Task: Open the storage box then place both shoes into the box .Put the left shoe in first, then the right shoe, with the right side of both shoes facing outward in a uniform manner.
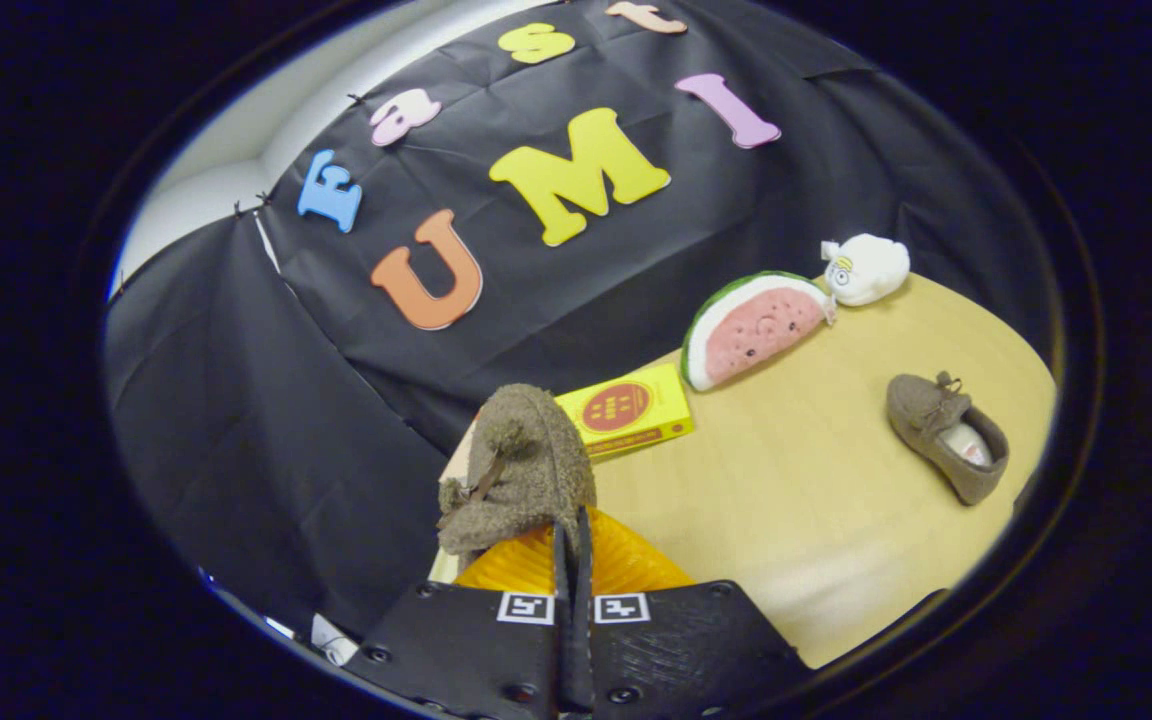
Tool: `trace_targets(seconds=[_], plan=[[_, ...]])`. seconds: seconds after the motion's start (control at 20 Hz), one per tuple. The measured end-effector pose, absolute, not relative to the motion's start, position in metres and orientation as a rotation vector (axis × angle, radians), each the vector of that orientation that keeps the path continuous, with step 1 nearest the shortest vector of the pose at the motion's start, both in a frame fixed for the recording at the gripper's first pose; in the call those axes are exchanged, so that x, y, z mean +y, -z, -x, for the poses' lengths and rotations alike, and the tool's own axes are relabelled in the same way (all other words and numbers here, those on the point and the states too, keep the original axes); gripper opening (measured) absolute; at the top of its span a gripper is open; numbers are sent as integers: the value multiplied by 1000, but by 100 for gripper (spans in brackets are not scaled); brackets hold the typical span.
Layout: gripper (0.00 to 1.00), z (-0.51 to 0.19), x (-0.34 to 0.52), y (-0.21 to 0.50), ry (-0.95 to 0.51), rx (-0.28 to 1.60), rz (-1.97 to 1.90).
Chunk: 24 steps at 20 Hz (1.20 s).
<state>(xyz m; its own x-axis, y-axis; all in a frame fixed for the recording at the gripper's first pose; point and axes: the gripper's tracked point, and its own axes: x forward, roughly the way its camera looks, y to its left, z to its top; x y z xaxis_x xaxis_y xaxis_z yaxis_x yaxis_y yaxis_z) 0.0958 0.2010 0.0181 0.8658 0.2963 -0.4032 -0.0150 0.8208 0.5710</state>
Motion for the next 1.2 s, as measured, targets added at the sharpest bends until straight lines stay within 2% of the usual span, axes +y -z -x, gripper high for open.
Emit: trace_targets(seconds=[0.2,0.45,0.8,1.0,1.1,1.2], plan=[[0,-103,270,-14,-181,489,-570],[0,-105,335,42,-156,589,-595],[0,-109,351,92,-75,711,-620],[2,-110,361,94,-85,719,-607],[9,-107,367,91,-115,718,-590],[21,-103,371,100,-124,754,-568]])
